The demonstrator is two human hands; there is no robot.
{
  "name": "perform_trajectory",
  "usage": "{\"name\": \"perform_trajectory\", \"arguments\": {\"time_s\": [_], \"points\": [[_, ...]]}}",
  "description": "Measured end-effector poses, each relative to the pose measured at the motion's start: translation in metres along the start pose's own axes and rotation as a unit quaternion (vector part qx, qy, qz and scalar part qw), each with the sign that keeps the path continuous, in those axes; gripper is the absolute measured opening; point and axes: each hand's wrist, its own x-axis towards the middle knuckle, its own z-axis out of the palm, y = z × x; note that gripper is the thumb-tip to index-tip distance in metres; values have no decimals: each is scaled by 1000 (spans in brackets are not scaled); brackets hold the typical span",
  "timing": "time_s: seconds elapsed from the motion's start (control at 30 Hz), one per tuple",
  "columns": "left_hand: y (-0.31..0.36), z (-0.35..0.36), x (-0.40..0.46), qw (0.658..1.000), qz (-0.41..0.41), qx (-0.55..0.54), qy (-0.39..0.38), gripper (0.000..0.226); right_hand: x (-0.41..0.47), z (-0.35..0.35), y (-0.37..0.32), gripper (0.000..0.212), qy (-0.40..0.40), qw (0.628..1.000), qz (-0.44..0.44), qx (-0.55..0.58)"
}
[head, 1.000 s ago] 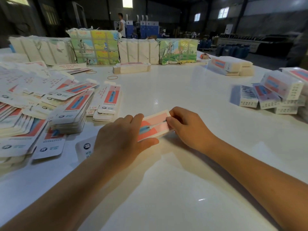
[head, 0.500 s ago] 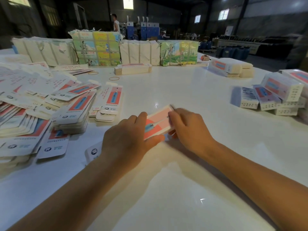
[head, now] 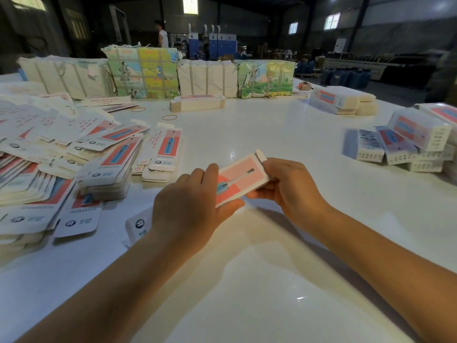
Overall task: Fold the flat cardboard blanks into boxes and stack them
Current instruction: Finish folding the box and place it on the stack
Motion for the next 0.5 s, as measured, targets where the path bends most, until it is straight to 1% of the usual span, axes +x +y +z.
{"name": "perform_trajectory", "arguments": {"time_s": [0.07, 0.13, 0.23, 0.3, 0.37, 0.43, 0.5], "points": [[2, -1, -1, 1000, 9, 7, -14, 73, -1, 0, 0, 33, 16, 999, -13, -35], [4, -1, -1, 1000, 22, 13, 5, 67, -3, -2, 1, 27, 36, 993, -45, -99], [4, -1, -1, 999, 25, 14, 25, 65, -9, -3, -1, 33, 33, 972, -114, -203], [3, 0, -1, 999, 28, 10, 28, 66, -13, 0, -2, 37, 15, 966, -135, -221], [5, 1, -2, 999, 39, 23, 27, 66, -12, 4, 0, 32, 27, 962, -132, -239], [6, 2, -3, 998, 45, 36, 31, 66, -12, 4, 1, 37, 55, 945, -140, -290], [8, 2, -3, 997, 45, 43, 39, 64, -14, 5, 3, 36, 63, 918, -171, -351]]}}
